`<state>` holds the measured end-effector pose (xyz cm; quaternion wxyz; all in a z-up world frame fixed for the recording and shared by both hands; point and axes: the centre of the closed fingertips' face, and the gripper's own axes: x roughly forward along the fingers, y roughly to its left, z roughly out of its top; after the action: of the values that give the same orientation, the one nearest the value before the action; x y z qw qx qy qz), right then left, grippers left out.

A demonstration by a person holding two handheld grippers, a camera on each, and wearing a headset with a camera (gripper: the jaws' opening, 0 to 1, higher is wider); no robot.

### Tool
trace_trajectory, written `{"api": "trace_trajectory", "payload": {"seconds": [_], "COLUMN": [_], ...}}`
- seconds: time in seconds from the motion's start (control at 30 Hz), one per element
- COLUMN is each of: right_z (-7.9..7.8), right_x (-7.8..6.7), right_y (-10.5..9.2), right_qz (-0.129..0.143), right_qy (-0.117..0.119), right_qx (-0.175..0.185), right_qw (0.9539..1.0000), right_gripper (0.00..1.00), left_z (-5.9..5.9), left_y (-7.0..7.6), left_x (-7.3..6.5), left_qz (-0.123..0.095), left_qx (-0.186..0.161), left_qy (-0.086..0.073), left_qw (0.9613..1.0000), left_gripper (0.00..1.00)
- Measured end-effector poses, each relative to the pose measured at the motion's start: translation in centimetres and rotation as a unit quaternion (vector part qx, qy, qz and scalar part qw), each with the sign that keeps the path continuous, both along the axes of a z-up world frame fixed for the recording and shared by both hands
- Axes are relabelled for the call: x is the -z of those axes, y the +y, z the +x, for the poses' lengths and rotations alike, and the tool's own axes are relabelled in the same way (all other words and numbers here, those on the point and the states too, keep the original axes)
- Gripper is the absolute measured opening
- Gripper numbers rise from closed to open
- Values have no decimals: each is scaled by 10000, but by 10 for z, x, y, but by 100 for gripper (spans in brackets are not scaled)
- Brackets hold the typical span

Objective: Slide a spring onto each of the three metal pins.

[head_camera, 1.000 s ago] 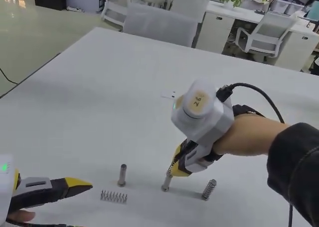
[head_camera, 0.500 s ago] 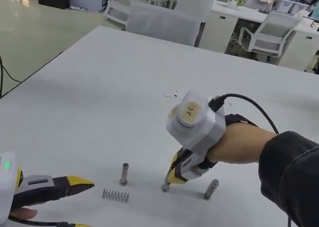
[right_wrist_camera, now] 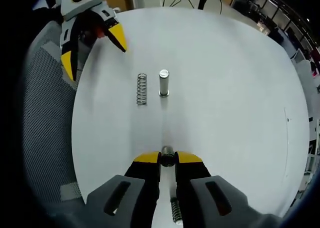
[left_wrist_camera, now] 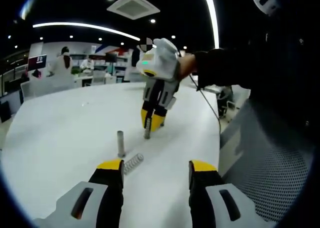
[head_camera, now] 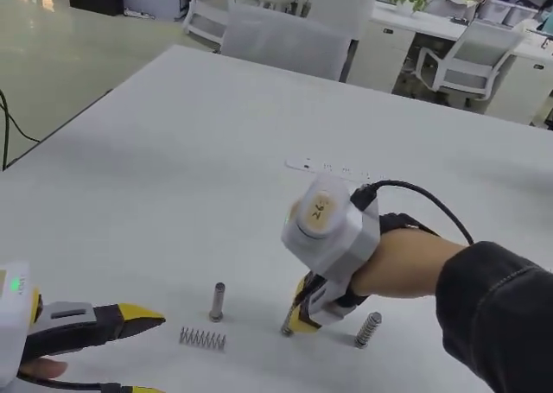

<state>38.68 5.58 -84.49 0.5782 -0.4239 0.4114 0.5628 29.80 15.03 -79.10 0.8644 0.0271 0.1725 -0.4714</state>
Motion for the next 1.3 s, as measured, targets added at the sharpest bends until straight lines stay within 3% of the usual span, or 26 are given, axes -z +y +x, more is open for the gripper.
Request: {"api": "trace_trajectory", "payload": {"seconds": [0.43, 0.77, 1.3], "right_z": [0, 2, -9], "right_x": [-2, -16, -36], "right_y": [0, 1, 28], "right_qz": [45, 144, 455], "right_qy": [-13, -149, -294], "right_qx": [30, 10, -218], "right_qw": [10000, 9998, 9983], "right_gripper": [13, 16, 16], "left_z": [0, 0, 0], "left_y": [1, 1, 1], "left_x": [-1, 0, -1], "left_qz": [-9, 6, 17], "left_qx": [-9, 4, 22], "left_qy": [-19, -24, -37], "left_qw": [10000, 10000, 10000], "left_gripper": [47, 47, 46]}}
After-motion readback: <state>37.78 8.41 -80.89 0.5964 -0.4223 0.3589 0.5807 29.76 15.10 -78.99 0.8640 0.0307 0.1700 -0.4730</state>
